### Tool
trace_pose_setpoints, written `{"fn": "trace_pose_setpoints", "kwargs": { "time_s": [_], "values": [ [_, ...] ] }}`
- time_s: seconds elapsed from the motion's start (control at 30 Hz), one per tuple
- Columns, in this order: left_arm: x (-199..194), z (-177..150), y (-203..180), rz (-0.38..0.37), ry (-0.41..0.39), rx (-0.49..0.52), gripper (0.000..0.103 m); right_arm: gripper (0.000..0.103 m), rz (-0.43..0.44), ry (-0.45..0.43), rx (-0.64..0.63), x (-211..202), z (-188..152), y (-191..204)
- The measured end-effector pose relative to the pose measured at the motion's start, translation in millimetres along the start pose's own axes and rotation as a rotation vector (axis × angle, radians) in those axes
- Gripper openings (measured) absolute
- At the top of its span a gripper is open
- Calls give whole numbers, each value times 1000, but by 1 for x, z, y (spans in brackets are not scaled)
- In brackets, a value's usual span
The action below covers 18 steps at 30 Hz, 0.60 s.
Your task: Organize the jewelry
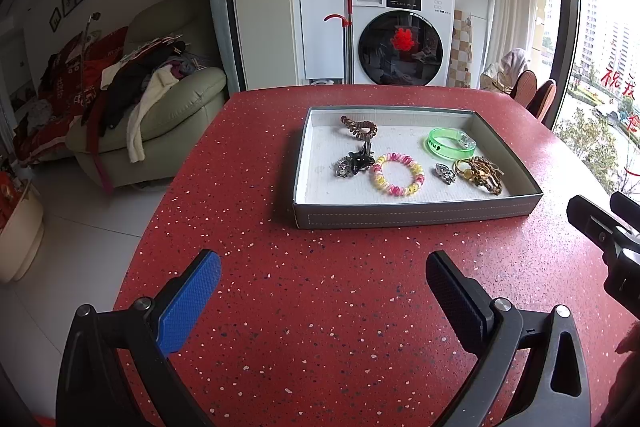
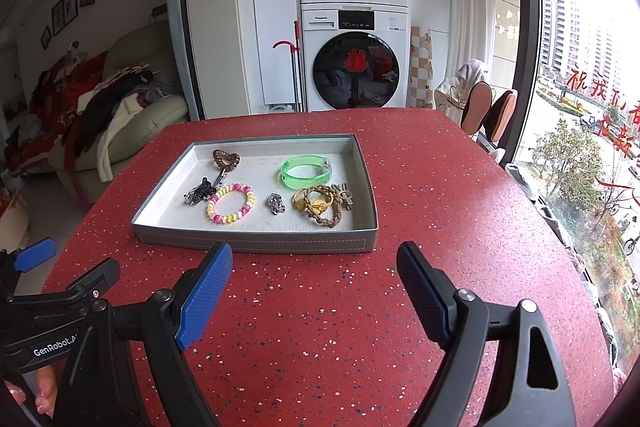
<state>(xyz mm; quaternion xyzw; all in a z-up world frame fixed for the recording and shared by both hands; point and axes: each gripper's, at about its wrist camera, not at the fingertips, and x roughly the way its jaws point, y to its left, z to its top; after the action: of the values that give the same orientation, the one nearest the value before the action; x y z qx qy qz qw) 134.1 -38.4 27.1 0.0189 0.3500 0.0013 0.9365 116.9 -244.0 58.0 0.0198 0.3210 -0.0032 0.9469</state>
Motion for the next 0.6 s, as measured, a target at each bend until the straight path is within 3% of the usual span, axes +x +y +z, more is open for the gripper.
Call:
{"fn": "trace_pose_setpoints", "kwargs": {
  "time_s": [0.6],
  "values": [
    [1,-2,-1,-1,2,0,103,87,1,1,4,2,-1,-2]
  ]
}}
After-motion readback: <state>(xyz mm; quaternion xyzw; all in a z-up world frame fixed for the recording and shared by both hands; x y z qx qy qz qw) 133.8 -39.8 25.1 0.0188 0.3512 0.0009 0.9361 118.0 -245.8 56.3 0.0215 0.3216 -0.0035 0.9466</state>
